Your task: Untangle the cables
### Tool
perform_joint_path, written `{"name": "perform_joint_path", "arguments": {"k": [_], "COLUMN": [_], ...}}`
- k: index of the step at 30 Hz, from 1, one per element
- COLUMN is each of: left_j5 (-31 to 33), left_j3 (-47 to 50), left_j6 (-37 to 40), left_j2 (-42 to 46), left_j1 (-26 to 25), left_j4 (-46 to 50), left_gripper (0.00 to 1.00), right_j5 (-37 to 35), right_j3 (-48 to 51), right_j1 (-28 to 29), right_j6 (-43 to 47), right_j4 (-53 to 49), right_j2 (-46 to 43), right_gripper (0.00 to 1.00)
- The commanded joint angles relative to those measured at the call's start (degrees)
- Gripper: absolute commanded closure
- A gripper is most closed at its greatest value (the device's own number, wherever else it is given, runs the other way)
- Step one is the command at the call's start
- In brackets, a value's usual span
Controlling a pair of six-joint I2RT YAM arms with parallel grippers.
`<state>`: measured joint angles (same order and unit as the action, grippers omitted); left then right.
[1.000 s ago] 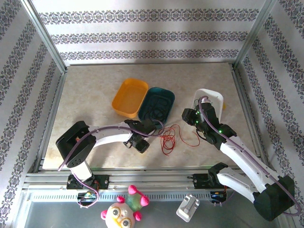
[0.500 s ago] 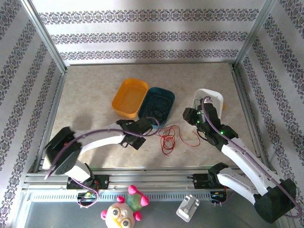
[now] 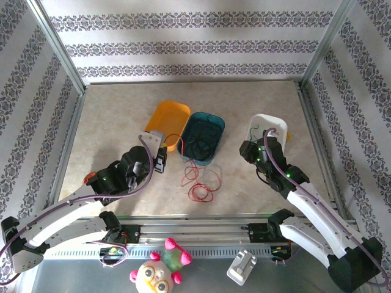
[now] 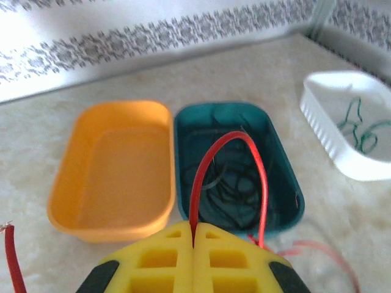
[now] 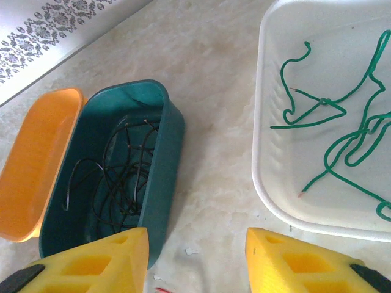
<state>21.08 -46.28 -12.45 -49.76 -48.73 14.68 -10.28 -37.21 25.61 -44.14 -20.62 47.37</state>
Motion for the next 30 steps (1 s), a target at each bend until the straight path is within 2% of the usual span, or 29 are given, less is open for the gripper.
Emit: {"name": "perform_joint_path", "arguments": {"k": [1,5,11,14,21,30], "left_j5": [-1.97,-7.87,-7.89,-6.65,-9.04,-0.11], "left_j3": [-3.5,-4.85,-5.84,-6.64,-12.16,-18.12], "left_j6": [-1.71,-5.43,-3.32,-3.6,-4.97,1.19], "left_j2": [0.14,-0.56,-2.17,-2.01,-1.12,-1.18], "left_j1": [2.87,6.43,7.15,7.73,10.4,10.5], "left_j4": [-6.66,-10.47,-12.87,-14.5,-16.78,-19.62], "left_gripper": [1.0,1.0,1.0,1.0,1.0,1.0], "right_j5": [-1.13,-0.73,5.18,5.13,2.76,-0.61], "right_j3": [0.12,0.03,-0.14,-0.23,0.21,1.47], "right_j1": [-0.29,-0.29,0.2,1.41,1.82,1.64], "right_j6": [-0.93,-0.71,1.75,2.3,1.61,0.6], "right_j4": [-0.21,-0.26,0.95,0.93,1.02,1.11], "right_j2": [-0.31,-0.62,0.5,1.2,1.25,-0.52], "right_gripper": [0.54,0.54,0.54,0.54,0.54,0.54]}}
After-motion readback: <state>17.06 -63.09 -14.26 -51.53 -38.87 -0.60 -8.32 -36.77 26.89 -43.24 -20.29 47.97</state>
